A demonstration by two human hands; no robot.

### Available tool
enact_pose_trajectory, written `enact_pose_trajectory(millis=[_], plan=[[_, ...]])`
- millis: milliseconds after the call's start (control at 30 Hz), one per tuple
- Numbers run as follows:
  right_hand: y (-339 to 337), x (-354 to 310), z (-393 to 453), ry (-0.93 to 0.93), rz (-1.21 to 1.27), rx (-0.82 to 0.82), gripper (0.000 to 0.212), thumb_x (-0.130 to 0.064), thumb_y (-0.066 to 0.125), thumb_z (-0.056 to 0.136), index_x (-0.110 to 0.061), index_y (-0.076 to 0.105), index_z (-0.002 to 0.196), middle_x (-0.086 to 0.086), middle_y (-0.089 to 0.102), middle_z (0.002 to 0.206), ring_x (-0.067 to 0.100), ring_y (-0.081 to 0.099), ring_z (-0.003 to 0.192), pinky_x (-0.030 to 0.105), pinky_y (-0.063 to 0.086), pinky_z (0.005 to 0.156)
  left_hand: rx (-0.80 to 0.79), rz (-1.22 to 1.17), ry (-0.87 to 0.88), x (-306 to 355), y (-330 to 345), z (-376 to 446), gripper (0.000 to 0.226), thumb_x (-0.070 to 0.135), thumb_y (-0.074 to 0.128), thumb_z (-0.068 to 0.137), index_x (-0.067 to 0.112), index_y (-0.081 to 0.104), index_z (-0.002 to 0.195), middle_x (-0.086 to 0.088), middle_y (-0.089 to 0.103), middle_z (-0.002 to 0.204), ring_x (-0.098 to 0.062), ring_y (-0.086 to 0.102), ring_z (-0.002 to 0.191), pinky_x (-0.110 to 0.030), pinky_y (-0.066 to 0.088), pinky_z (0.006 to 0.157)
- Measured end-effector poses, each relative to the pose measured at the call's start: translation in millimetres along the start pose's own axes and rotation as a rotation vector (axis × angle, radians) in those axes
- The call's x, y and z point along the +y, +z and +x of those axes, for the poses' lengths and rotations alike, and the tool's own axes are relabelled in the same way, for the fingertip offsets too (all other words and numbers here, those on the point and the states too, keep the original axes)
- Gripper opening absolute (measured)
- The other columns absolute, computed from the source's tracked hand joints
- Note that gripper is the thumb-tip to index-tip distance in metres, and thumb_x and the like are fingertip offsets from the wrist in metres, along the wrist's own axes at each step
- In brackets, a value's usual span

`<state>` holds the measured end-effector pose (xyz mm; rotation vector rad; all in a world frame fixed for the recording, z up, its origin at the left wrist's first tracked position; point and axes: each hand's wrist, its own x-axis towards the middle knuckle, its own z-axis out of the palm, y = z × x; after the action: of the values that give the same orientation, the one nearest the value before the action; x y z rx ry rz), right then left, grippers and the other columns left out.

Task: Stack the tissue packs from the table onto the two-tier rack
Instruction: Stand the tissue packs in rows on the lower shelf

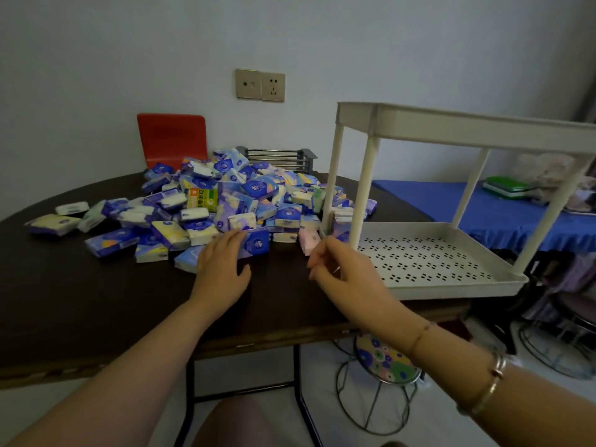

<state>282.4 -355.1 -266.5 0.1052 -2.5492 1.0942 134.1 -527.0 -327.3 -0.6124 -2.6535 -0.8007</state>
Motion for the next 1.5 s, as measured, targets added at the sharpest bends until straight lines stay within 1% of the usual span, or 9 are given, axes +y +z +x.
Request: enact_pose_trajectory(millis=[133, 333, 467, 600, 800, 933, 1200, 1333, 1500], plan=[[29, 0, 31, -0.002, -0.001, -0.010, 0.012, -0.014, 0.050, 0.092, -0.025, 0.055, 0.096, -0.004, 0.060, 0.092, 0.007, 0.058, 0.083, 0.018, 0.050, 0.072, 0.126, 0.046, 0.018, -4, 1, 3, 0.058, 0.027, 0.063, 0.087, 0.027, 0.040, 0.140, 0.001, 0.037, 0.128, -0.019, 0.034, 0.121, -0.035, 0.033, 0.103], [71, 19, 97, 0.013, -0.096, 0.111, 0.031, 0.002, 0.050, 0.085, -0.021, 0.050, 0.106, -0.002, 0.052, 0.113, 0.007, 0.049, 0.099, 0.002, 0.036, 0.079, 0.188, -0.151, 0.015, -10, 6, 8, 0.016, 0.026, 0.067, 0.085, 0.016, 0.060, 0.094, 0.005, 0.043, 0.098, -0.013, 0.046, 0.092, -0.023, 0.036, 0.076], [93, 25, 131, -0.014, -0.045, 0.080, 0.057, 0.004, 0.051, 0.081, -0.028, 0.044, 0.128, 0.001, 0.043, 0.134, 0.020, 0.041, 0.121, 0.032, 0.038, 0.103, 0.322, -0.603, -0.262, -9, -2, 7, 0.016, 0.017, 0.064, 0.087, 0.013, 0.049, 0.083, -0.006, 0.057, 0.087, -0.015, 0.059, 0.075, -0.017, 0.044, 0.057], [104, 25, 148, -0.065, -0.161, -0.017, 0.058, -0.013, 0.057, 0.086, -0.031, 0.038, 0.138, 0.001, 0.040, 0.139, 0.024, 0.034, 0.123, 0.035, 0.030, 0.103, 0.304, -1.100, -0.443, -13, -12, 5, 0.017, 0.010, 0.058, 0.092, 0.018, 0.044, 0.097, -0.007, 0.062, 0.107, -0.011, 0.071, 0.083, -0.023, 0.057, 0.065], [102, 26, 145, -0.075, -0.247, 0.097, 0.033, -0.024, 0.060, 0.088, -0.022, 0.056, 0.122, 0.003, 0.045, 0.115, 0.018, 0.044, 0.108, 0.026, 0.039, 0.090, 0.234, -1.292, -0.447, -16, -19, 7, 0.041, 0.009, 0.050, 0.096, 0.025, 0.043, 0.132, -0.004, 0.058, 0.127, -0.016, 0.071, 0.091, -0.038, 0.055, 0.089], [91, 10, 130, -0.130, -0.093, 0.297, 0.030, -0.023, 0.063, 0.088, -0.023, 0.057, 0.117, -0.005, 0.041, 0.112, 0.003, 0.043, 0.100, 0.017, 0.042, 0.081, 0.172, -1.316, -0.449, -12, -25, 8, 0.050, 0.008, 0.046, 0.098, 0.035, 0.039, 0.139, 0.004, 0.051, 0.127, -0.015, 0.068, 0.094, -0.033, 0.055, 0.085], [105, 2, 105, -0.271, 0.032, 0.005, 0.039, -0.007, 0.060, 0.083, -0.025, 0.055, 0.118, -0.005, 0.049, 0.119, 0.003, 0.046, 0.110, 0.016, 0.039, 0.093, 0.182, -1.413, -0.485, -17, -23, 10, 0.041, 0.042, 0.056, 0.088, 0.027, 0.043, 0.124, -0.008, 0.060, 0.122, -0.022, 0.064, 0.102, -0.041, 0.053, 0.085], [104, 12, 98, -0.259, 0.122, -0.145, 0.056, 0.010, 0.047, 0.076, -0.024, 0.056, 0.119, -0.007, 0.051, 0.127, 0.005, 0.042, 0.127, 0.025, 0.032, 0.110, 0.153, -1.265, -0.465, -23, -19, 7, 0.051, 0.031, 0.070, 0.083, 0.038, 0.037, 0.121, 0.000, 0.058, 0.121, -0.021, 0.063, 0.107, -0.046, 0.050, 0.096], [88, 17, 121, 0.038, -0.007, 0.188, 0.047, 0.004, 0.050, 0.083, -0.022, 0.049, 0.122, -0.004, 0.046, 0.129, 0.010, 0.041, 0.125, 0.034, 0.038, 0.107, 0.145, -1.173, -0.494, -23, -15, 8, 0.046, 0.027, 0.062, 0.089, 0.030, 0.036, 0.127, -0.005, 0.058, 0.122, -0.018, 0.064, 0.101, -0.041, 0.050, 0.095]])
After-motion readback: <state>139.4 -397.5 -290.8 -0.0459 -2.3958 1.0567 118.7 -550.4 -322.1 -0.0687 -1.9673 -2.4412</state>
